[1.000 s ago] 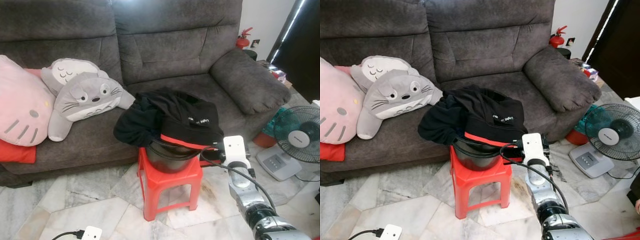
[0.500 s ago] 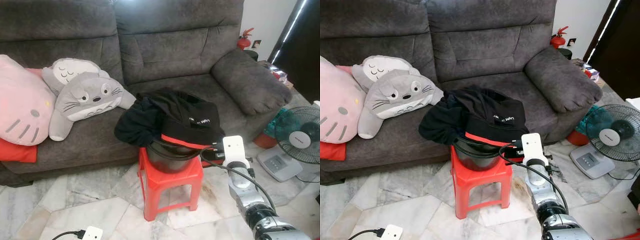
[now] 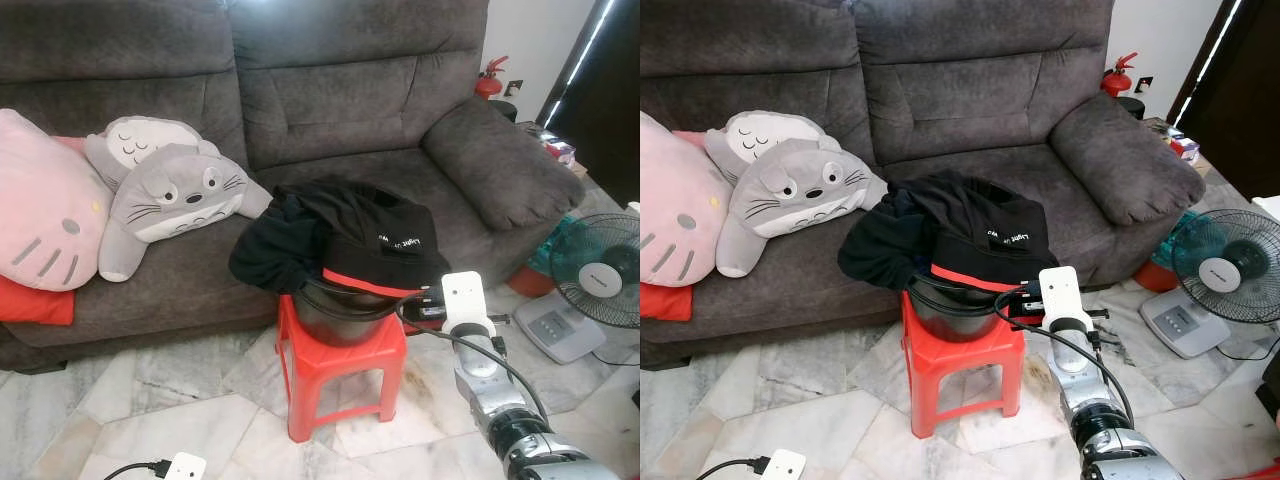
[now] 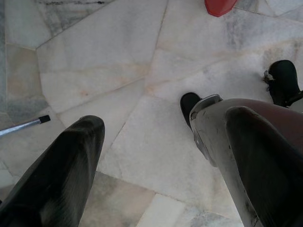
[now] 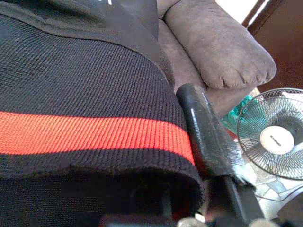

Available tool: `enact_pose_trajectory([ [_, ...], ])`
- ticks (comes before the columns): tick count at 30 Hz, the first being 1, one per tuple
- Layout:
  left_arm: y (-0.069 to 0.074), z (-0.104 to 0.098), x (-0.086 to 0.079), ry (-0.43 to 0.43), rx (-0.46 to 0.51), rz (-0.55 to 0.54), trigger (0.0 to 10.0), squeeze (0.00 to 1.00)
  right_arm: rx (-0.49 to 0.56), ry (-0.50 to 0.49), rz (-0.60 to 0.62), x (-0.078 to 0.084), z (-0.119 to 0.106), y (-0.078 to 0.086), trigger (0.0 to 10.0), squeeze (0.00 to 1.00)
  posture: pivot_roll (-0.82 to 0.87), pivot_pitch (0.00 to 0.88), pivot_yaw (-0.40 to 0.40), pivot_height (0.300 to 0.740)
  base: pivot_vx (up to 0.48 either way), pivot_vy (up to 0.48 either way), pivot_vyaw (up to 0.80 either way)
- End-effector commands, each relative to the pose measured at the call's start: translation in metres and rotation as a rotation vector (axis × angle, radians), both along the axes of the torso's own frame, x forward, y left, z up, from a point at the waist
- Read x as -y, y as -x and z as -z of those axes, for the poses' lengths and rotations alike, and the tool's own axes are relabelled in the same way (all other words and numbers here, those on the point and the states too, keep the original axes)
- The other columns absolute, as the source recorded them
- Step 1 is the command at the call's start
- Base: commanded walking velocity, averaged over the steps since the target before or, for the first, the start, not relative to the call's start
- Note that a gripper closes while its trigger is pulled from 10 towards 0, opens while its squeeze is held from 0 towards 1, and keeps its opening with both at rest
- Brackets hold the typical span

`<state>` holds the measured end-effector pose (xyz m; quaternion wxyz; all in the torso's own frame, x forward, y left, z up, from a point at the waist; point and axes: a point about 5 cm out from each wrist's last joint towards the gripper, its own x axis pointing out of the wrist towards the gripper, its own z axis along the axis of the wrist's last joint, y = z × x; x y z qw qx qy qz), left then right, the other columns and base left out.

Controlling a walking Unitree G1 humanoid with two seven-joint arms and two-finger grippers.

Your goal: Hang hanger

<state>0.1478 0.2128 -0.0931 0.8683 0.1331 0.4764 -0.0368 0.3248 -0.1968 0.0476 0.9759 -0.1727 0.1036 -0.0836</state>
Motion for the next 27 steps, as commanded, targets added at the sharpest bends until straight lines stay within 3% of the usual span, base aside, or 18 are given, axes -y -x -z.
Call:
enact_pose_trajectory([
  [1,0.0088,0.0031,-0.0026,-0.009,-0.031,-0.001,10.0,0.00,0.011,0.006,-0.011,-0.0014,-0.0017,-0.0012,0.0,0.00,-0.04,0.000,-0.010,0.740,0.000,0.000,0.00],
  [19,0.0093,0.0033,-0.0025,-0.007,-0.033,-0.002,10.0,0.00,0.002,0.007,-0.001,-0.0034,0.0008,0.0004,0.0,0.00,-0.04,0.018,-0.010,0.740,0.000,0.000,0.00],
  [20,0.0093,0.0033,-0.0025,-0.007,-0.033,-0.002,10.0,0.00,-0.001,0.008,-0.001,-0.0035,0.0003,-0.0002,3.4,0.00,-0.04,0.018,-0.010,0.740,0.000,0.000,0.00],
  [21,0.0093,0.0033,-0.0025,-0.007,-0.033,-0.002,10.0,0.00,-0.001,0.008,-0.001,-0.0035,0.0003,-0.0002,3.4,0.00,-0.04,0.018,-0.010,0.740,0.000,0.000,0.00],
  [22,0.0091,0.0032,-0.0024,-0.006,-0.033,-0.001,10.0,0.00,-0.014,0.024,0.001,-0.0029,-0.0003,-0.0015,8.2,0.00,-0.04,0.027,-0.011,0.740,0.000,0.000,0.00],
  [23,0.0090,0.0032,-0.0024,-0.006,-0.033,-0.001,10.0,0.00,-0.021,0.035,0.002,-0.0024,-0.0003,-0.0019,8.2,0.00,-0.04,0.027,-0.011,0.740,0.000,0.000,0.00],
  [24,0.0089,0.0032,-0.0024,-0.006,-0.034,-0.001,10.0,0.00,-0.034,0.062,-0.004,-0.0013,-0.0005,-0.0025,10.0,0.00,-0.04,0.029,-0.011,0.740,0.000,0.000,0.00],
  [27,0.0087,0.0032,-0.0023,-0.004,-0.037,0.003,10.0,0.00,-0.063,0.113,-0.019,0.0040,-0.0023,-0.0042,10.0,0.00,-0.04,0.030,-0.010,0.740,0.000,0.000,0.00],
])
